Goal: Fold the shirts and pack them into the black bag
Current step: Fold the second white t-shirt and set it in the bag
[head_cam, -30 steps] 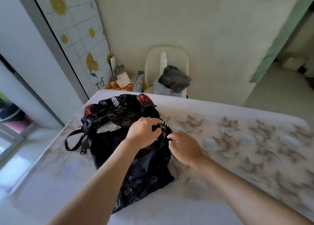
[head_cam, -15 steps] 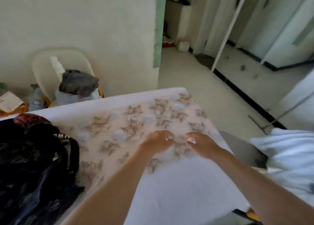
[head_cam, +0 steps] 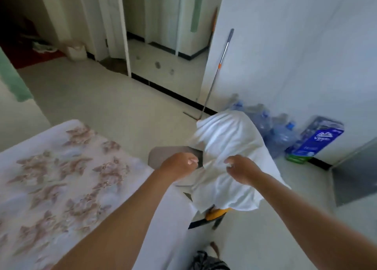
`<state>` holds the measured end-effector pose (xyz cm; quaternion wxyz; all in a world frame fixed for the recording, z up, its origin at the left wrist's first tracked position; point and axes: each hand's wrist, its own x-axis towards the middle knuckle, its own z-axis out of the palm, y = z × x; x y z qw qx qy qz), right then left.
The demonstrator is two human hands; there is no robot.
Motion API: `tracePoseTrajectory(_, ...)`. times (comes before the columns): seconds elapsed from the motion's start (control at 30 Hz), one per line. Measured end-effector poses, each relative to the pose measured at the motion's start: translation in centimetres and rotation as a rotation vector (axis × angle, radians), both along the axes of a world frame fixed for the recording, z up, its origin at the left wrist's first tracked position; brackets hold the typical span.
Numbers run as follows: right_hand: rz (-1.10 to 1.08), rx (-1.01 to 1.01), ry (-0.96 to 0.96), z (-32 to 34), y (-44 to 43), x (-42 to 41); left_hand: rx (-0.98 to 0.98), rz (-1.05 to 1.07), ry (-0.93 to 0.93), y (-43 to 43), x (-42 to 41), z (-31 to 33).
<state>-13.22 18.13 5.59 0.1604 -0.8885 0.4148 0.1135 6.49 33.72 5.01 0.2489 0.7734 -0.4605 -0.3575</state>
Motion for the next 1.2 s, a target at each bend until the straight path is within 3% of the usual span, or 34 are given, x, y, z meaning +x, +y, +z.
tracePoseTrajectory(0.23,0.121,-0.231,0.114,-3.8,-14.9,-6.6,0.083,-0.197,-0.009,-18.2,-6.5,-3.8)
tracePoseTrajectory(0.37,0.256,-0.298,-0.107,-5.8,-19.6,-7.7,0.128,-0.297,-0.015,-24.6,-10.2,-6.1)
tracePoseTrajectory(0.5,0.290,-0.234,-0.220,-6.1,-22.0,-7.3,0.118,-0.304,-0.084,-27.9,-11.8,-7.8)
tracePoseTrajectory(0.67,0.163,-0.085,-0.405,-5.9,-22.7,-7.0,0.018,-0.189,-0.020,-27.3,-11.1,-8.1)
tracePoseTrajectory(0.87,0.044,-0.031,-0.354,-4.4,-20.0,-8.3,-0.155,-0.030,0.035,-26.0,-10.7,-5.5)
tracePoseTrajectory(1.1,-0.186,-0.307,-0.263,-5.6,-17.7,-9.4,-0.268,0.251,0.210,-29.7,-8.0,-0.9)
tracePoseTrajectory(1.2,-0.380,-0.227,-0.281,-4.4,-18.7,-8.2,-0.216,0.209,0.179,-29.7,-7.1,-1.0)
